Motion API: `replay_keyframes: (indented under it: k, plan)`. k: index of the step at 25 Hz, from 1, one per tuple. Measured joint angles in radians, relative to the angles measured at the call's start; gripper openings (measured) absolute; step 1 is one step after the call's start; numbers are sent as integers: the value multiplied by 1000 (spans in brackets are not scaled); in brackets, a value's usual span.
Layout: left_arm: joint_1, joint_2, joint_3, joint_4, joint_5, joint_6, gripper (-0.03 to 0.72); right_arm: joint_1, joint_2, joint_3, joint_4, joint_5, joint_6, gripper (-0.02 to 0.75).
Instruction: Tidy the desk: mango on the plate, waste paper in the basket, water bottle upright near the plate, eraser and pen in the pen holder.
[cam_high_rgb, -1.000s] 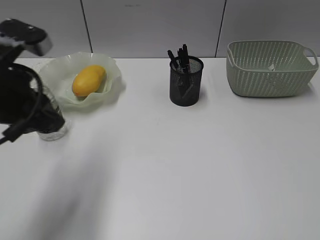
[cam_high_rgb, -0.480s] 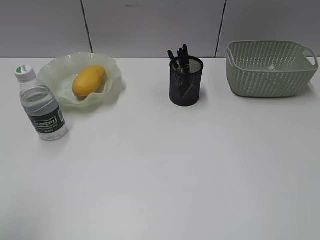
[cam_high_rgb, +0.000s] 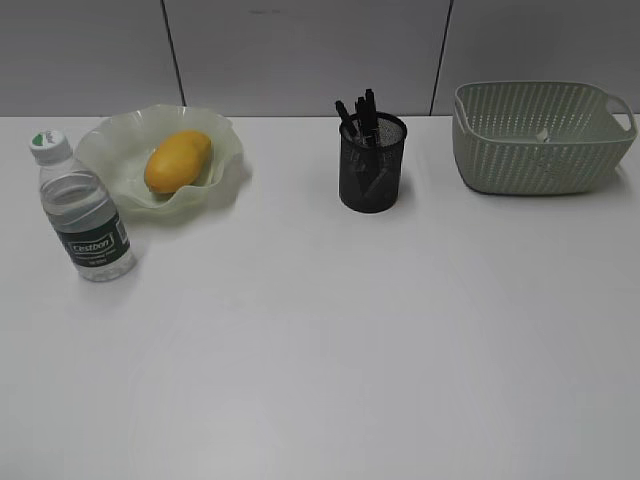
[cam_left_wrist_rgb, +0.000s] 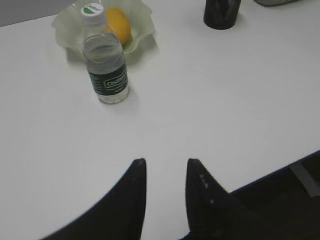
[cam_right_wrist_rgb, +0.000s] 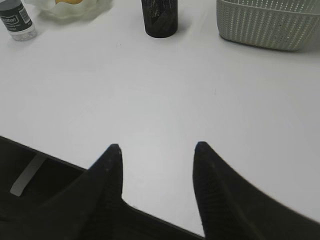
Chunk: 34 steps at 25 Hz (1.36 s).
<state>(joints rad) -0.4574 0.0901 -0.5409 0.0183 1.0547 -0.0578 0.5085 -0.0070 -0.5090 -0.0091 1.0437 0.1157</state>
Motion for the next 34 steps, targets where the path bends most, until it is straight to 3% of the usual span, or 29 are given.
replay_keyframes:
  k: [5,12,18,21,34]
  plan:
    - [0,-84,2,-10,0,0,204,-34,0,0,0,0,-1,374]
    - [12,-96,2,-9,0,0,204,-236,0,0,0,0,-1,374]
    - [212,-96,2,-9,0,0,197,-500,0,0,0,0,-1,374]
    - [262,-96,2,-9,0,0,197,-581,0,0,0,0,-1,374]
    - [305,-96,2,-9,0,0,195,-604,0,0,0,0,-1,374]
